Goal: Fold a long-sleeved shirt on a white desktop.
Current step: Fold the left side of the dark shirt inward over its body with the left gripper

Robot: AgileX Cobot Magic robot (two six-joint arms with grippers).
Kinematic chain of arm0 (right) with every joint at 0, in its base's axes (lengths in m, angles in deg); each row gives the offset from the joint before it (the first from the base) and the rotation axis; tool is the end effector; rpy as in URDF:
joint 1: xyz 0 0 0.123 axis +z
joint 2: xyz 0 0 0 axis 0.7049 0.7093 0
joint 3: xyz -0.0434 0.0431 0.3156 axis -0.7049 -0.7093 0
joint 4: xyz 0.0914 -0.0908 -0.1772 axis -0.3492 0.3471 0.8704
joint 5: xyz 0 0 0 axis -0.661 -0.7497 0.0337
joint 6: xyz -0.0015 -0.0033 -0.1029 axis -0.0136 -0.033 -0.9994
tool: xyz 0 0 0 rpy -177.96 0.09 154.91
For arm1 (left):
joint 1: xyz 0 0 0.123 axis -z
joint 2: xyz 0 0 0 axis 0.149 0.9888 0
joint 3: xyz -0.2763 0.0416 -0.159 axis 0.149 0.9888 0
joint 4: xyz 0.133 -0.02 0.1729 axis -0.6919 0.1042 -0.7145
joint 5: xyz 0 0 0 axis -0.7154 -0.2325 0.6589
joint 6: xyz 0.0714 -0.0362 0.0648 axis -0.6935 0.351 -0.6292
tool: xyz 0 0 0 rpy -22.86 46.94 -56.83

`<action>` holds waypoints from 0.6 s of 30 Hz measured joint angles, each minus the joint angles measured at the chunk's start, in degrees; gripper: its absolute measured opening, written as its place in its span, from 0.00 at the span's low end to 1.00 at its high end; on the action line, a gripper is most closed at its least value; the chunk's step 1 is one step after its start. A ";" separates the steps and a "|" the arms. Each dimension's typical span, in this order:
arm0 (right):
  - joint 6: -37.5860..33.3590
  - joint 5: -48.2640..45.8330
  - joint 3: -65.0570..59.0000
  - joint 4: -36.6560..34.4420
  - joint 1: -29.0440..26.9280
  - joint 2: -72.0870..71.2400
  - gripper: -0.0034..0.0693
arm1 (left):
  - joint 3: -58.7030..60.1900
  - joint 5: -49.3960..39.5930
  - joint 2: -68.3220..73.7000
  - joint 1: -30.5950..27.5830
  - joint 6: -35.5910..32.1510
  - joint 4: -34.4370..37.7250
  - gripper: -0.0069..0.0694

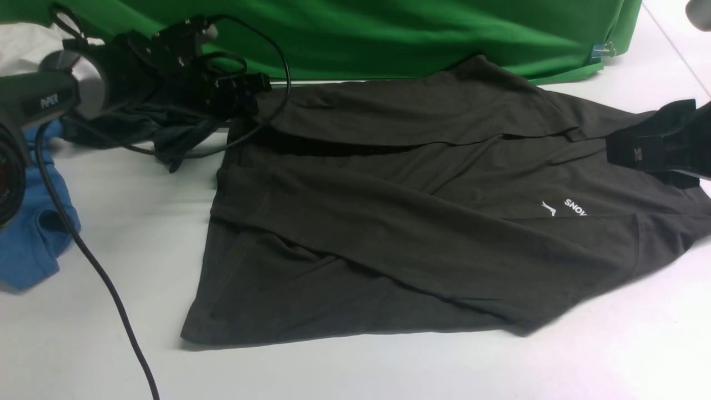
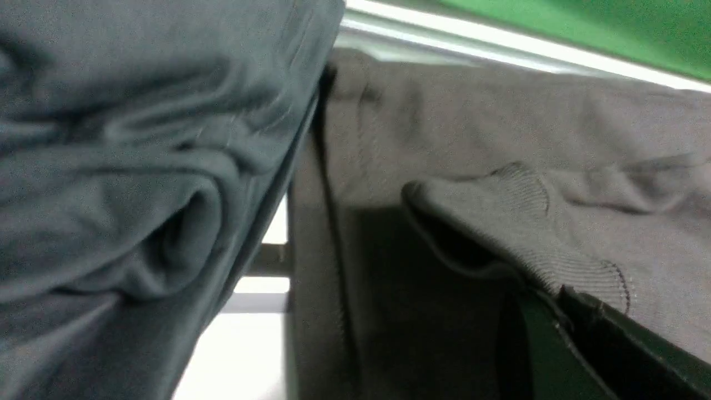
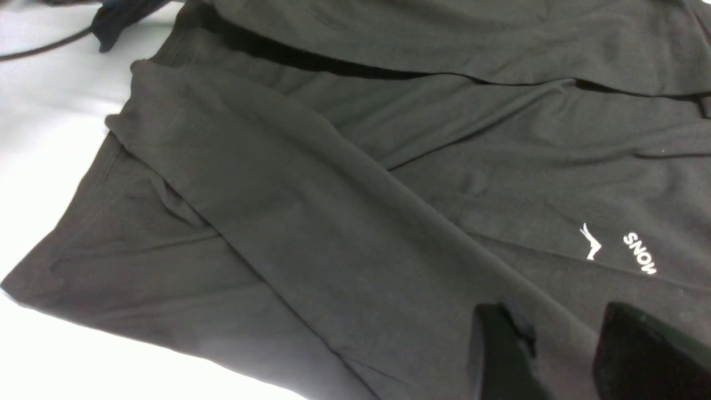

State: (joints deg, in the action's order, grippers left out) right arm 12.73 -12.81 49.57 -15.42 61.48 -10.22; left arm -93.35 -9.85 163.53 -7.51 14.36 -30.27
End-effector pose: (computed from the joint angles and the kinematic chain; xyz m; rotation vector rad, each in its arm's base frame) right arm 0.1665 0.0641 0.3769 -0.3021 2.2963 0.3466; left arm 0.5017 -0.0372 0.2178 -0.1221 2.3447 -0.4478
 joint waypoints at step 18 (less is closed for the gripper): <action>-1.72 -0.74 0.00 0.00 0.00 0.00 0.38 | -2.53 -25.10 -9.26 -1.44 7.10 -11.57 0.14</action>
State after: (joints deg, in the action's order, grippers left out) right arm 11.01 -13.55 49.57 -15.42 61.48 -10.22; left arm -95.88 -34.94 154.26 -8.95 21.45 -41.84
